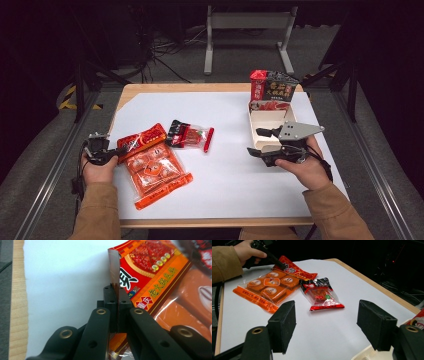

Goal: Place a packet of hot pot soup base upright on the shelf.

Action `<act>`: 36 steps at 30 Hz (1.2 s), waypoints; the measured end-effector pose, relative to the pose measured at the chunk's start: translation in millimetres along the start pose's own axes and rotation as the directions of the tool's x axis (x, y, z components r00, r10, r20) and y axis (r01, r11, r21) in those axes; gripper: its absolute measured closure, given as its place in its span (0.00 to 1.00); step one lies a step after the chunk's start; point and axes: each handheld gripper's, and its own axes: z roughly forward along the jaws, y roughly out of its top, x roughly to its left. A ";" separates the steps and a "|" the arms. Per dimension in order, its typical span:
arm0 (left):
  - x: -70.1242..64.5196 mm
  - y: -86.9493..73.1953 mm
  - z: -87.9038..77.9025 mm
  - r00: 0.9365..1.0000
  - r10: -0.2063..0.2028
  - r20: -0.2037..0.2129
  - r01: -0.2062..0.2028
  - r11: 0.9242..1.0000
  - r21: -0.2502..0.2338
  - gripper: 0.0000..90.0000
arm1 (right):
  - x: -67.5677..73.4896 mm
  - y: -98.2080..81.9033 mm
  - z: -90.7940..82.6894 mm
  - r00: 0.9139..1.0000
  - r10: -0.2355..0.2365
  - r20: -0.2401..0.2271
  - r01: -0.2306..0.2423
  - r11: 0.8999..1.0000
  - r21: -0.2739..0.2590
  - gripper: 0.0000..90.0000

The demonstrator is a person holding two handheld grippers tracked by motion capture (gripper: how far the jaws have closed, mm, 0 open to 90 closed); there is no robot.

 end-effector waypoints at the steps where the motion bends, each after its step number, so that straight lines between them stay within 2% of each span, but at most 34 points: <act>1: 0.5 0.1 -2.2 1.000 -0.008 0.010 0.008 1.000 -0.013 1.00 | -0.2 -0.1 -0.2 1.000 0.002 -0.003 -0.002 1.000 -0.001 0.37; 3: 1.1 0.7 -6.5 1.000 -0.009 0.025 0.010 0.999 -0.035 1.00 | -0.3 -0.4 -0.2 1.000 0.008 -0.015 -0.008 1.000 0.000 0.40; 10: -3.8 1.7 -18.3 1.000 -0.001 0.022 0.003 0.998 -0.070 1.00 | -0.1 -0.3 0.5 0.999 0.012 -0.031 -0.012 1.000 -0.001 0.42; 14: -6.8 3.6 -30.4 0.999 -0.004 0.046 0.009 0.994 -0.107 1.00 | -0.7 0.5 0.0 0.999 0.014 -0.032 -0.015 1.000 -0.005 0.45; 17: -13.0 6.5 -41.9 0.998 0.019 0.054 -0.010 0.989 -0.146 1.00 | -0.8 0.7 0.4 0.999 0.018 -0.039 -0.018 1.000 -0.004 0.46; 18: -13.0 6.5 -41.9 0.998 0.019 0.054 -0.010 0.989 -0.146 1.00 | -0.8 0.7 0.7 0.999 0.019 -0.039 -0.019 1.000 -0.004 0.46; 20: -19.1 9.0 -50.8 0.998 0.032 0.063 -0.020 0.983 -0.184 1.00 | -0.9 0.7 1.2 0.999 0.020 -0.040 -0.021 1.000 -0.002 0.47; 21: -19.1 9.0 -50.8 0.998 0.032 0.063 -0.020 0.983 -0.184 1.00 | -0.9 0.7 1.2 0.999 0.020 -0.040 -0.021 1.000 -0.002 0.47; 25: -25.0 10.7 -59.9 0.996 0.045 0.072 -0.028 0.975 -0.221 1.00 | -0.7 0.2 3.0 0.999 0.024 -0.045 -0.024 1.000 0.002 0.47; 30: -35.1 14.1 -72.3 0.994 0.069 0.081 -0.044 0.960 -0.276 1.00 | 0.3 0.5 3.7 0.999 0.021 -0.046 -0.021 1.000 0.002 0.47; 34: -45.2 17.4 -82.6 0.991 0.106 0.082 -0.076 0.948 -0.310 1.00 | 0.4 0.7 3.4 0.999 0.022 -0.046 -0.022 1.000 0.001 0.47; 35: -45.2 17.4 -82.6 0.991 0.106 0.082 -0.076 0.948 -0.310 1.00 | 0.4 0.7 3.4 0.999 0.022 -0.046 -0.022 1.000 0.001 0.47; 36: -47.8 18.1 -85.6 0.990 0.113 0.084 -0.081 0.944 -0.320 1.00 | 0.5 0.7 3.5 0.999 0.021 -0.046 -0.021 1.000 0.001 0.47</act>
